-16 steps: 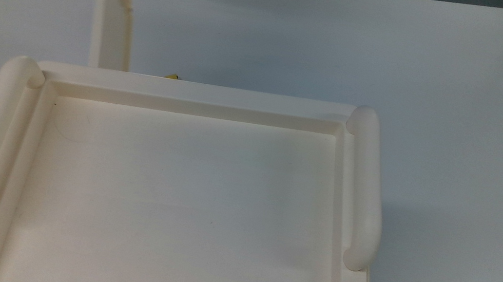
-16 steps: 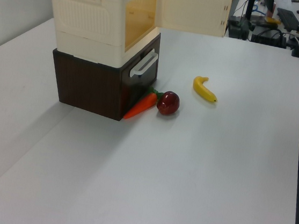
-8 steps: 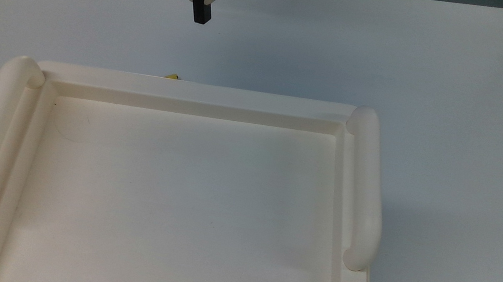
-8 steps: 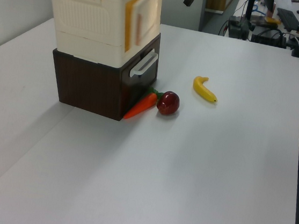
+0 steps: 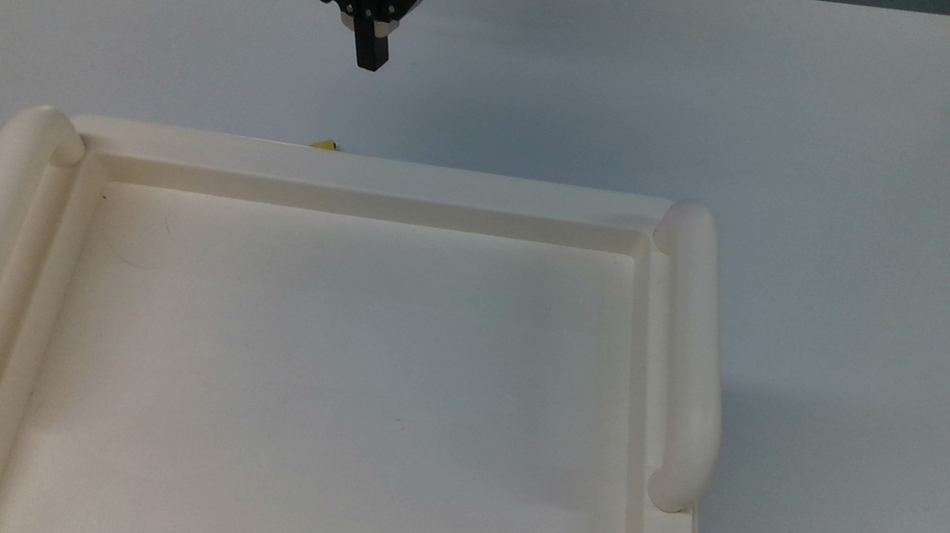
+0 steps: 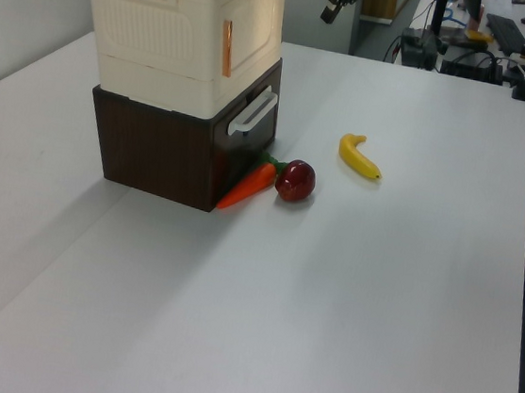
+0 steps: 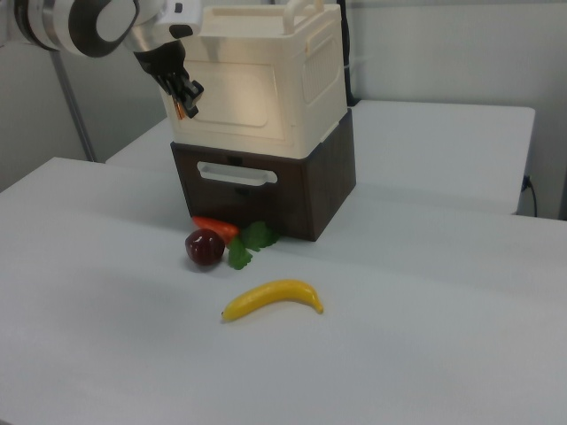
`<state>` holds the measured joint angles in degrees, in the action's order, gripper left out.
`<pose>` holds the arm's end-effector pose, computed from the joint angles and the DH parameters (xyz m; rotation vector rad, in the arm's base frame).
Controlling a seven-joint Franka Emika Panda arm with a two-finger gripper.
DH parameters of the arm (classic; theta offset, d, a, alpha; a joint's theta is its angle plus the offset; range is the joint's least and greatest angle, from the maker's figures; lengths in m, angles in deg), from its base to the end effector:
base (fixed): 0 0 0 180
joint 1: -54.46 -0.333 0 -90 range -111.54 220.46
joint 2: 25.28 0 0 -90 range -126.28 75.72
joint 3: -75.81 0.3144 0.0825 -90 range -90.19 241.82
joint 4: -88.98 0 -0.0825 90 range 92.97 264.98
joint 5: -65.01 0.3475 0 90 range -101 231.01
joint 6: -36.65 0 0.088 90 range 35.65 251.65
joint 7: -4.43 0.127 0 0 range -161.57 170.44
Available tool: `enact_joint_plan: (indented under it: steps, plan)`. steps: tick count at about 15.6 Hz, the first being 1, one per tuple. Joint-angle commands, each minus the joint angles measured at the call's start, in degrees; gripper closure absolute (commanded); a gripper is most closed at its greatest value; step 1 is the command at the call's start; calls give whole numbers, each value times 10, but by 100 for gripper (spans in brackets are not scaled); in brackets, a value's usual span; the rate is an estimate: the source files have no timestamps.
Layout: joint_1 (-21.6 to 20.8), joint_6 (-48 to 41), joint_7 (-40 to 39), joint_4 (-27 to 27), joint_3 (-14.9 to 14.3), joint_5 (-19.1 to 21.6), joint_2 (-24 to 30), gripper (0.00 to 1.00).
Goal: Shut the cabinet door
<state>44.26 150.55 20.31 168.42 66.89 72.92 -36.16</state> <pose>0.6184 0.0352 0.6272 -2.8895 0.4004 -0.5814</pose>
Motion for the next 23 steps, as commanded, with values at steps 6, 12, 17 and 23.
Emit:
enact_joint_plan:
  steps: [6,12,17,23]
  plan:
    - [-35,-19,-77,74,0,-67,10,100]
    - [-32,-95,-173,92,-1,-84,20,100]
    - [-28,-177,-219,110,-7,-99,62,100]
    - [-27,-192,-212,124,-7,-119,82,79]
